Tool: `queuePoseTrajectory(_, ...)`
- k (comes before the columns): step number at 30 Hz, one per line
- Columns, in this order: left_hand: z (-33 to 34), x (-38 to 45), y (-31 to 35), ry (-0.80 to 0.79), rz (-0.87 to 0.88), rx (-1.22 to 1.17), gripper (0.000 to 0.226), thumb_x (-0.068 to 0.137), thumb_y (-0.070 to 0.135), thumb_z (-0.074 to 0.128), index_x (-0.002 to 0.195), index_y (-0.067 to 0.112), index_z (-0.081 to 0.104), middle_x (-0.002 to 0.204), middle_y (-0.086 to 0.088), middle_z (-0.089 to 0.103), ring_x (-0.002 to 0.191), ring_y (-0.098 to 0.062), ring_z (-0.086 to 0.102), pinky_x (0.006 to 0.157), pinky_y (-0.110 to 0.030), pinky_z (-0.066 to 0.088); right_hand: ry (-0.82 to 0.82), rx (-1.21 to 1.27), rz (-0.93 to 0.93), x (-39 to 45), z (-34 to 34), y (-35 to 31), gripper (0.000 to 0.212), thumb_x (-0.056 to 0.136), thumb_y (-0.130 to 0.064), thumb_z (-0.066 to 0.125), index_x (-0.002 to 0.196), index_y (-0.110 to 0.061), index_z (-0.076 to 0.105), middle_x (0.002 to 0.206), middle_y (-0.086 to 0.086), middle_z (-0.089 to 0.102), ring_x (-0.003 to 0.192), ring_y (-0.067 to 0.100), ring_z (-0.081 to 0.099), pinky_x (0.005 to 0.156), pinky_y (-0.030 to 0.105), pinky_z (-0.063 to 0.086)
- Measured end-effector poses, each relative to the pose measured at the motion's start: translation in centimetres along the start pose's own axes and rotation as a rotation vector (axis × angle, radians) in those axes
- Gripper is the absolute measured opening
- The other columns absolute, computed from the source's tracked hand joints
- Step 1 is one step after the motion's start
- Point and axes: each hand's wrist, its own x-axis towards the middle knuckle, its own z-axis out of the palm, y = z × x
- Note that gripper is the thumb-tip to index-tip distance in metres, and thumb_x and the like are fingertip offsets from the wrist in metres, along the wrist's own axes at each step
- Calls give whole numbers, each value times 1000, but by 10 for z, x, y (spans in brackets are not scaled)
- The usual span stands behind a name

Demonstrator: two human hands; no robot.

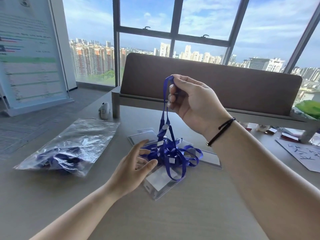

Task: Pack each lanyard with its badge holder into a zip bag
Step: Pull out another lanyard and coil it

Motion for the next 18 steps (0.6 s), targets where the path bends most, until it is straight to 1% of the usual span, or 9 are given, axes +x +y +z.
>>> queuePoseTrajectory(3, 0, -1, 7, 21, 15, -82, 57, 83, 55, 63, 137, 52, 44, 123, 18, 64, 100, -7, 70, 85, -29, 58, -125, -42, 1, -4, 5, -4, 15, 101, -10, 52, 101, -6, 67, 72, 7, 60, 57, 18, 52, 56, 31, 48)
queuePoseTrajectory(5, 1, -1, 11, 42, 23, -97, 46, 87, 55, 63, 131, 49, 52, 116, 14, 70, 95, -12, 71, 82, -31, 59, -225, -77, 2, -8, 10, -5, 15, 102, -11, 50, 101, -6, 65, 73, 7, 60, 58, 18, 52, 57, 31, 48)
queuePoseTrajectory(7, 1, 0, 15, 76, 29, -87, 26, 92, 49, 64, 117, 43, 66, 96, 8, 76, 82, -14, 72, 78, -32, 58, -295, -119, 12, -11, 14, -3, 16, 102, -10, 50, 99, -7, 65, 74, 7, 61, 59, 18, 52, 57, 29, 49)
queuePoseTrajectory(9, 0, 0, 19, 106, 32, -71, 10, 96, 30, 64, 96, 30, 73, 76, 13, 74, 69, -6, 67, 67, -22, 51, -316, -153, 14, -13, 15, 1, 16, 102, -9, 50, 97, -7, 65, 73, 7, 61, 59, 18, 52, 58, 29, 48)
queuePoseTrajectory(10, -2, 1, 22, 106, 26, -89, 14, 99, 23, 60, 91, 24, 72, 73, 15, 72, 66, -3, 64, 65, -18, 47, -307, -156, 10, -13, 12, 4, 16, 101, -9, 51, 96, -7, 66, 72, 7, 61, 59, 18, 51, 58, 29, 48)
queuePoseTrajectory(11, -5, 2, 25, 101, 14, -140, 16, 101, 21, 55, 93, 18, 69, 78, 12, 73, 70, -4, 65, 68, -18, 47, -284, -149, 5, -12, 8, 6, 16, 101, -9, 51, 96, -7, 66, 71, 7, 61, 59, 18, 51, 58, 29, 48)
queuePoseTrajectory(13, -13, 5, 32, 114, -43, -302, 24, 106, 21, 43, 100, 10, 64, 94, -1, 77, 88, -19, 71, 77, -31, 54, -189, -167, -11, -9, -6, 11, 15, 100, -8, 53, 98, -7, 67, 68, 7, 60, 57, 19, 51, 56, 30, 48)
queuePoseTrajectory(15, -21, 11, 47, 167, -126, -515, 29, 108, 19, 34, 103, 8, 59, 100, -11, 77, 97, -35, 70, 80, -46, 54, -55, -272, -30, -5, -26, 19, 15, 100, -6, 53, 97, -7, 68, 64, 7, 59, 55, 20, 49, 54, 30, 45)
queuePoseTrajectory(18, -33, 20, 80, 237, -154, -689, 26, 107, 18, 36, 100, 12, 61, 103, -11, 76, 98, -35, 70, 86, -53, 54, 77, -486, -17, -6, -55, 36, 10, 97, -9, 59, 92, -9, 67, 59, 4, 54, 52, 19, 43, 50, 30, 39)
